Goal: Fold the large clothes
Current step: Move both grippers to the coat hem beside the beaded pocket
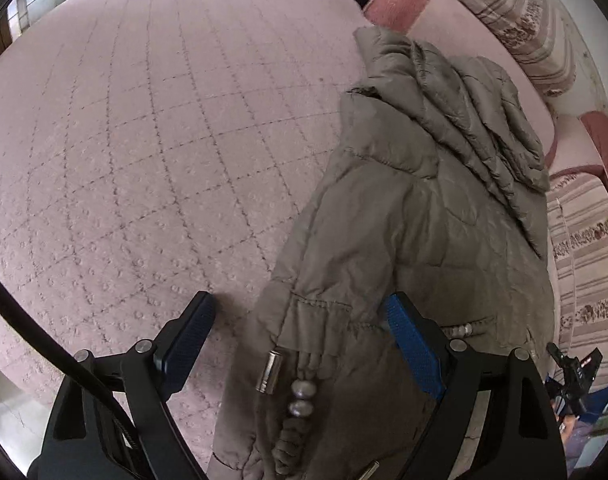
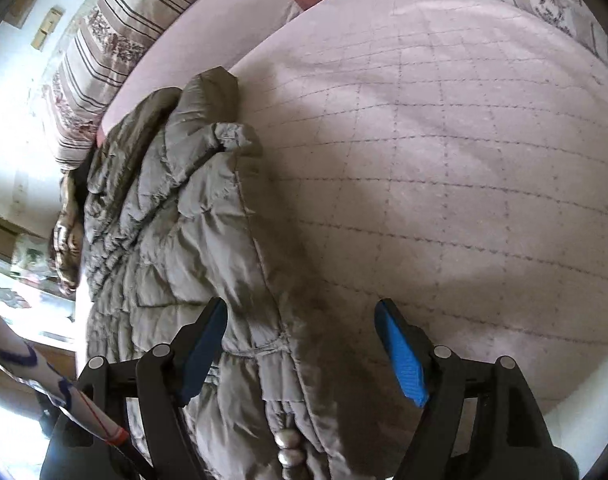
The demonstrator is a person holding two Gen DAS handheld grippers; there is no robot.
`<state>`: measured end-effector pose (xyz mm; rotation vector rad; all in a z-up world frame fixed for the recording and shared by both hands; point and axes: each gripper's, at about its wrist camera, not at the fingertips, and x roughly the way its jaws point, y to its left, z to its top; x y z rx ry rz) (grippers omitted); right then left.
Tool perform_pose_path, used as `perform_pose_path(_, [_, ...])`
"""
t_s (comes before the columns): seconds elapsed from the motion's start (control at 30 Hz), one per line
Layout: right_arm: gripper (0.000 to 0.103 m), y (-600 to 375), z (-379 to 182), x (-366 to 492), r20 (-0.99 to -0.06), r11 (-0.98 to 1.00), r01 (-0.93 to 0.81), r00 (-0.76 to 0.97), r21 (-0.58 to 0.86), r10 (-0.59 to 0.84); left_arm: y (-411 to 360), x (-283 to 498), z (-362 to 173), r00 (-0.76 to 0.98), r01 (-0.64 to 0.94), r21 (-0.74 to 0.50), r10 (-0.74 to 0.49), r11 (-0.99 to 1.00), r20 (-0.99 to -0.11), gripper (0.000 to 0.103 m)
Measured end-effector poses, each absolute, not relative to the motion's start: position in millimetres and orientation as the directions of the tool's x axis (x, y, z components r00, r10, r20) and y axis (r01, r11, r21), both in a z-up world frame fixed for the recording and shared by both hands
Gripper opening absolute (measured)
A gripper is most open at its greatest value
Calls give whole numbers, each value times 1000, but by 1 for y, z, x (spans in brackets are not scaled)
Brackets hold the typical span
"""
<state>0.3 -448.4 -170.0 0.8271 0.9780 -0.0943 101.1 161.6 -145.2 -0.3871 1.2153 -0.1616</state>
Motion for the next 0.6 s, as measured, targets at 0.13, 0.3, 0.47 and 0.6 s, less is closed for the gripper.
perform_pose_path(0.13, [81,-441,-174,-5,-726,672,366,569,643,386,152,85,-144,301,-28,-463,-434,886,-849,86])
perform_pose_path(0.3, [81,-427,-174,-22,-723,680,324,526,658,448,150,55,-141,288,13,-510,-492,860,-822,86])
perform_pose_path(0.47, [79,-421,-180,-44,-702,654,312,512,689,495,158,37,-139,322,34,-567,-546,823,-773,86])
perform_pose_path(0.6, [73,-416,-183,-58,-675,620,310,516,721,527,160,30,-139,337,53,-605,-584,795,-738,85])
